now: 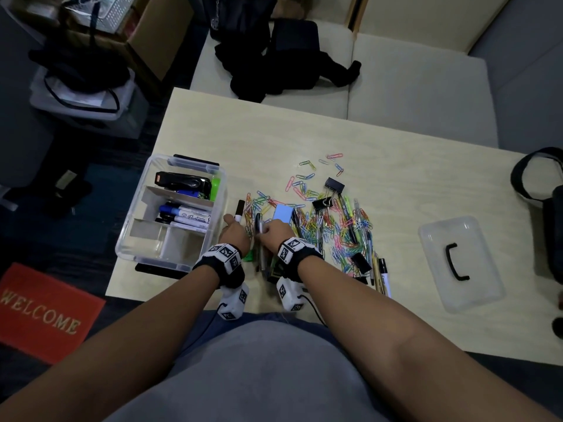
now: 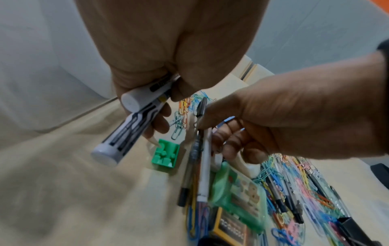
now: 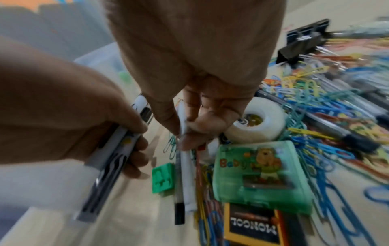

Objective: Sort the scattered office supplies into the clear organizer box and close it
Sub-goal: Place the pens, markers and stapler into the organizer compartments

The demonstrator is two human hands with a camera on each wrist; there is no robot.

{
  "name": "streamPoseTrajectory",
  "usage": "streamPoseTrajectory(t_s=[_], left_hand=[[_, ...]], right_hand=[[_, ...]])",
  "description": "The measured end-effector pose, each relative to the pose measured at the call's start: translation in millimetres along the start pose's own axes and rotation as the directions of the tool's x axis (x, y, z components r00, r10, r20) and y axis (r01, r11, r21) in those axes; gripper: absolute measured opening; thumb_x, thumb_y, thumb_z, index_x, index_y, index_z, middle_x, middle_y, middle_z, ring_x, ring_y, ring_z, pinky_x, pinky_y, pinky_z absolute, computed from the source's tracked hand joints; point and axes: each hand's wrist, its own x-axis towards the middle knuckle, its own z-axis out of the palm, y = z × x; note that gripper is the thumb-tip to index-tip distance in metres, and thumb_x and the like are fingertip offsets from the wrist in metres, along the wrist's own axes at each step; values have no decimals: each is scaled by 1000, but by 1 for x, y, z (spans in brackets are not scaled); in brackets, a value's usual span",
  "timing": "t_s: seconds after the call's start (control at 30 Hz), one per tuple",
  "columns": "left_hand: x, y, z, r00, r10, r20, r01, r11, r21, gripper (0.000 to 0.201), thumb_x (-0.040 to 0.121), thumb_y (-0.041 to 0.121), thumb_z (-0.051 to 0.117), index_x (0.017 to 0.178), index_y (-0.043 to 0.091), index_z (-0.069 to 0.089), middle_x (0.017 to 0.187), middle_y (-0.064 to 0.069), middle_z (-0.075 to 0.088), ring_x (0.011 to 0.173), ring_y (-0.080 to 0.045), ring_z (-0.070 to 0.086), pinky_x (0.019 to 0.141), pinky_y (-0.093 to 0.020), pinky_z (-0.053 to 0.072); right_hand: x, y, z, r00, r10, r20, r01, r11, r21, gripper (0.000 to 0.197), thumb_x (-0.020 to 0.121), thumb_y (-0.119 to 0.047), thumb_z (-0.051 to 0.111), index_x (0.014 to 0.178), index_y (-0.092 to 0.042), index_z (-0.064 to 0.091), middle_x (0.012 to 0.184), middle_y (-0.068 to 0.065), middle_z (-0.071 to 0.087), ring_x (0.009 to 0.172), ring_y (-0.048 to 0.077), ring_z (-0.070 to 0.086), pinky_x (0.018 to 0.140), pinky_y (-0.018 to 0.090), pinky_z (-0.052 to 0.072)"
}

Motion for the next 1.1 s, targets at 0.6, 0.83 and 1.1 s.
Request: streamPoseTrajectory(t_s=[0.6, 0.83, 1.1], left_hand=[[-2, 38, 16, 992, 105, 71, -90, 979, -185, 34, 99, 17, 46, 128, 2, 35, 99, -22, 55, 82, -35, 55, 65, -35, 40], [2, 67, 32, 968, 229, 99, -225, 973, -50, 26, 97, 26, 50, 109, 3, 51, 75, -7, 51, 57, -21, 46, 49, -28, 34], [-3, 98, 55, 960, 267, 90, -278, 948, 155, 24, 99, 21, 46, 119, 7, 48, 71, -4, 43, 51, -20, 41, 45, -26, 31]], right_hand=[[-30, 50, -45, 998, -55, -35, 65, 813, 578, 20, 99, -21, 57, 80, -13, 54, 74, 11, 64, 59, 19, 61, 56, 27, 52], [-37, 92, -70, 987, 158, -26, -72, 582, 810, 7, 105, -13, 37, 104, -9, 42, 86, 17, 60, 78, 31, 68, 70, 43, 60], [-44, 126, -76, 956, 180, -234, -104, 947, 302, 39, 99, -29, 50, 128, -7, 34, 78, 3, 56, 66, 21, 55, 52, 34, 43]])
